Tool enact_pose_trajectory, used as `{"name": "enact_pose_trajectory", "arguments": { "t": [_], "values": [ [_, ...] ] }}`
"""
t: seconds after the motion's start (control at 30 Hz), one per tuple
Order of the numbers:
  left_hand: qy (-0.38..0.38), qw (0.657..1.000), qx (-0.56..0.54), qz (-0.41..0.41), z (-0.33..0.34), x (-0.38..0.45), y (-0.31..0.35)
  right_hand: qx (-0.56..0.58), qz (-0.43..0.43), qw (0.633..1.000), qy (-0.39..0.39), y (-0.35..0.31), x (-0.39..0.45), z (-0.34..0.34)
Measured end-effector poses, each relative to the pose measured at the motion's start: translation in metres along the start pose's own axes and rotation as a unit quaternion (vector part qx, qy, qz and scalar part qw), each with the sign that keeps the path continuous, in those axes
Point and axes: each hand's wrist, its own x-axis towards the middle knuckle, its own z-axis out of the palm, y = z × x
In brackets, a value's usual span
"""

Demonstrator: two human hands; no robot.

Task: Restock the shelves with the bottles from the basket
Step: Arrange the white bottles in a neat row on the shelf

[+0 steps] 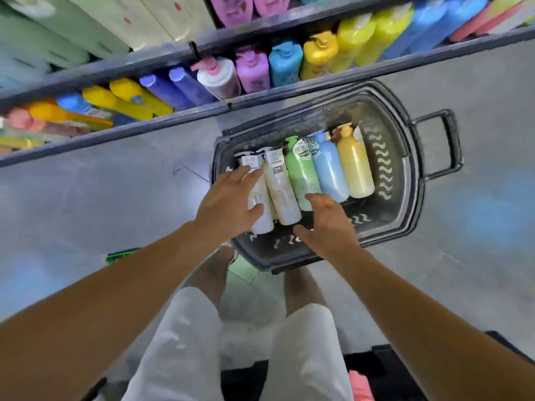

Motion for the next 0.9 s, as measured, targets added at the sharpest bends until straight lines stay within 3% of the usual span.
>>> {"name": "enact_pose_trajectory", "arguments": {
  "t": [0.2,0.47,0.8,0.9],
  "values": [
    [-0.004,0.990,-0.094,-0.106,0.079,0.050,-0.027,-0.009,-0.014,0.998,-0.057,0.023,0.088,0.043],
    [0.068,0.954,-0.195,-0.215,0.164,0.088,-0.049,0.071,-0.035,0.997,-0.020,0.024,0.152,0.105],
    [0.104,0.909,-0.308,-0.259,0.191,0.093,-0.052,0.003,-0.031,0.999,0.010,0.031,0.166,0.133],
    [0.091,0.918,-0.304,-0.239,0.174,0.080,-0.055,0.016,-0.026,0.999,0.017,0.030,0.161,0.131]
  ]
}}
